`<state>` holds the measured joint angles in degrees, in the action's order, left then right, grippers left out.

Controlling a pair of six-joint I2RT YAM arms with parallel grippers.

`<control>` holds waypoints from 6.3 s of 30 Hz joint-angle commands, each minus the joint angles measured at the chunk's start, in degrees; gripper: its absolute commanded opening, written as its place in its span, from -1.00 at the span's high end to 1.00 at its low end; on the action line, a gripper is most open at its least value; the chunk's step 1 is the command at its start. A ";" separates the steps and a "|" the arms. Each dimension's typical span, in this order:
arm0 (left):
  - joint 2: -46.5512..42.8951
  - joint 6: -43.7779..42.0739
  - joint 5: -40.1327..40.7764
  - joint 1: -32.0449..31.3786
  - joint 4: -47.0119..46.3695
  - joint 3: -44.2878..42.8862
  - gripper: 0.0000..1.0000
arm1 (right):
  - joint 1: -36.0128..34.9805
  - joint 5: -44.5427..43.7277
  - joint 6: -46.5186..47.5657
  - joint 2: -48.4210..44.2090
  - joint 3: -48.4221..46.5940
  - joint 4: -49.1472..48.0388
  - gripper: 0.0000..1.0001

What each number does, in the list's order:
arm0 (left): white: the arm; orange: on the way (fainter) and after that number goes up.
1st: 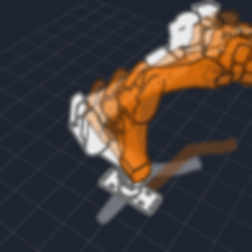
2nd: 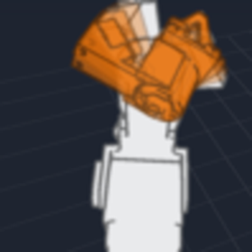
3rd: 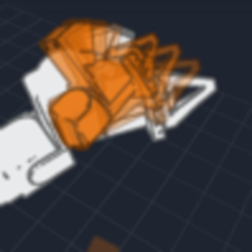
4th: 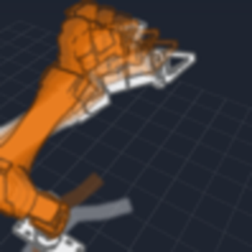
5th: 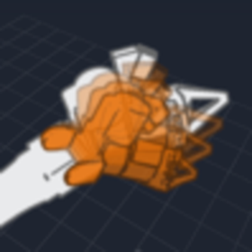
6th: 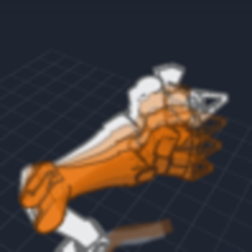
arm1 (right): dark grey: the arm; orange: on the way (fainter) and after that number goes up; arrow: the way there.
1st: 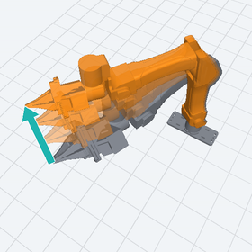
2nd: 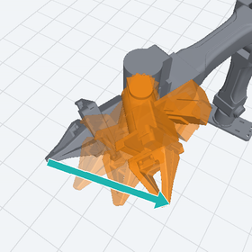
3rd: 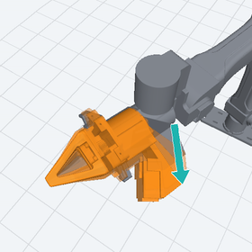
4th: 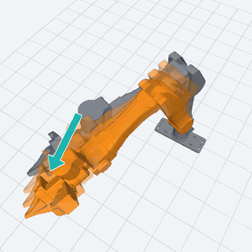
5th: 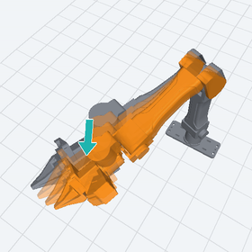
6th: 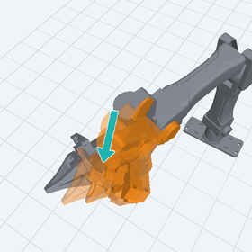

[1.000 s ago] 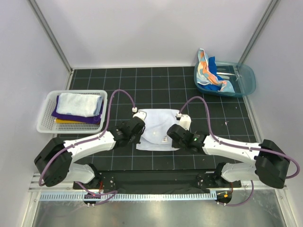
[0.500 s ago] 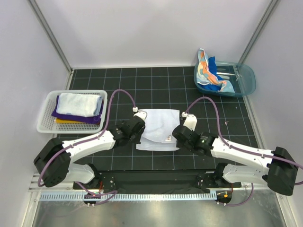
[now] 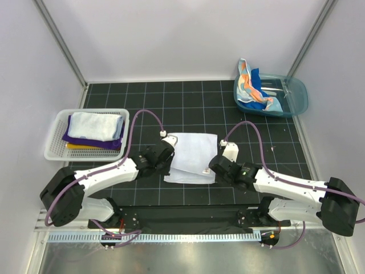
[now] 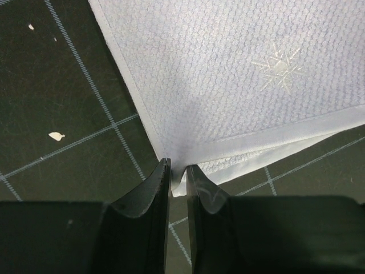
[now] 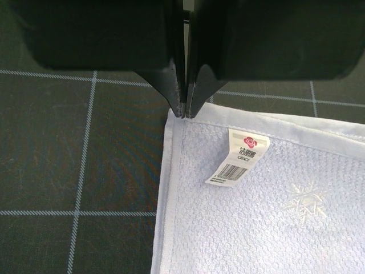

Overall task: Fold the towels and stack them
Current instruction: Fold the towel

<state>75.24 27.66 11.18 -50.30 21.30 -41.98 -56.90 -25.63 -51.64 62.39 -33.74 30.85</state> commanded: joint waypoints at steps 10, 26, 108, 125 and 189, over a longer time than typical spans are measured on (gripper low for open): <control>-3.96 1.96 -1.69 -0.32 -0.56 1.99 0.47 | -0.31 1.37 -0.92 1.59 2.09 -3.96 0.94; -6.25 3.89 5.51 0.29 1.29 -2.49 0.06 | -0.23 2.16 -1.27 0.72 4.20 -4.31 0.67; 36.90 -0.24 -2.21 22.88 -5.30 -31.15 0.14 | 31.06 11.66 27.99 40.00 -33.76 -16.35 -0.01; 38.13 -1.03 -1.51 22.79 -4.78 -31.94 0.20 | 31.50 10.95 29.49 46.68 -34.82 -17.58 0.15; 44.73 -2.00 -6.52 22.97 -4.78 -36.16 0.40 | 35.20 15.78 34.24 47.74 -31.74 -25.58 0.35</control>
<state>117.51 26.30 6.81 -27.53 13.08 -79.29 -22.20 -9.72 -18.04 108.84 -64.42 3.51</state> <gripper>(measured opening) 0.304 0.343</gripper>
